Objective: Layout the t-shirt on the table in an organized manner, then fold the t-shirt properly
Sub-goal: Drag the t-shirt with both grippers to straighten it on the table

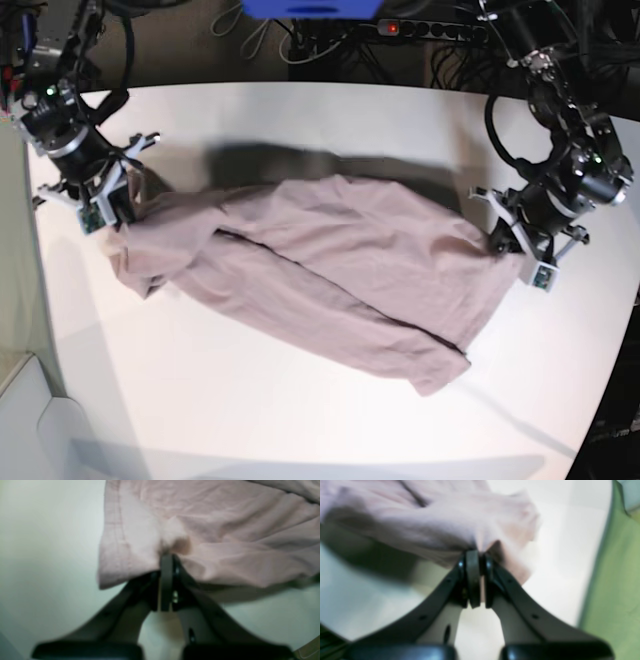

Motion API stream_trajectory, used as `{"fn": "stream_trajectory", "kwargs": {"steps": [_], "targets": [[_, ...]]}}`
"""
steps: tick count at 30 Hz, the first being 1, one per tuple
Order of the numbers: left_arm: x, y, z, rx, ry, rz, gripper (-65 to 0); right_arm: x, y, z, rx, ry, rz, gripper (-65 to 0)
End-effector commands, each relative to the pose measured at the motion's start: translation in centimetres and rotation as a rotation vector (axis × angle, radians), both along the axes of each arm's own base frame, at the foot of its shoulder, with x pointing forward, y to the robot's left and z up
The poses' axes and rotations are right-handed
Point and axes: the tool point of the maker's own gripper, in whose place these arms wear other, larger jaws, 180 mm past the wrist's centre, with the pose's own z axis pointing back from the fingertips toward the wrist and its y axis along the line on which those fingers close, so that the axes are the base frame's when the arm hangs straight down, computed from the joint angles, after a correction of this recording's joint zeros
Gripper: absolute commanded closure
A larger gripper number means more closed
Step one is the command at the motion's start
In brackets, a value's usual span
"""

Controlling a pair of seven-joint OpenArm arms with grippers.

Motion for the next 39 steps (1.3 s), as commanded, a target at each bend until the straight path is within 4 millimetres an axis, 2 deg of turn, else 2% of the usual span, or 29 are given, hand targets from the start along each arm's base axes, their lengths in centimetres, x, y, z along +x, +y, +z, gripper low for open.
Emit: {"fn": "stream_trajectory", "kwargs": {"steps": [1,9,12,15,18,20,22,25,29,33,36,39], "targets": [[0.8,-0.1,1.6,-0.007,-0.061,-0.007,-0.2,1.1,-0.8,1.7,-0.002,-0.061,-0.017,0.0],[0.5,-0.3,1.3,-0.012,-0.051,-0.007,-0.2,8.7,-5.1,5.9,0.033,-0.211,-0.124,0.0],[0.7,-0.3,1.6,-0.014,-0.061,-0.008,-0.2,11.6,-6.5,6.8,0.009,-0.221,-0.154,0.0],[1.3,-0.4,2.2,-0.016,-0.081,-0.008,-0.2,14.3,-7.7,9.1,-0.010,-0.264,-0.186,0.0],[1.4,-0.4,2.3,-0.017,-0.083,-0.008,-0.2,15.5,-8.3,11.3,-0.045,-0.303,-0.208,0.0],[1.3,-0.6,2.3,-0.030,-0.086,-0.013,-0.2,15.4,-8.8,11.8,-0.070,-0.291,-0.225,0.0],[0.9,-0.7,2.1,-0.053,-0.082,-0.016,-0.2,14.6,-9.3,11.8,-0.112,-0.258,-0.241,0.0],[0.5,-0.2,2.3,-0.103,-0.096,0.010,-0.2,11.6,-9.6,8.9,-0.165,-0.151,-0.255,0.0],[0.1,0.2,2.5,-0.164,-0.111,0.031,-0.2,7.0,-9.4,3.2,-0.190,0.002,-0.240,0.0],[-0.4,-0.1,2.2,-0.188,-0.101,0.025,-0.2,1.1,-8.0,-3.3,-0.167,0.187,-0.220,0.0],[-0.7,-0.6,1.9,-0.213,-0.095,0.023,-0.2,-2.2,-6.6,-6.1,-0.140,0.265,-0.202,0.0],[-1.4,-0.8,1.3,-0.222,-0.076,0.027,-0.2,-4.6,-6.1,-7.7,-0.131,0.325,-0.197,0.0]]}}
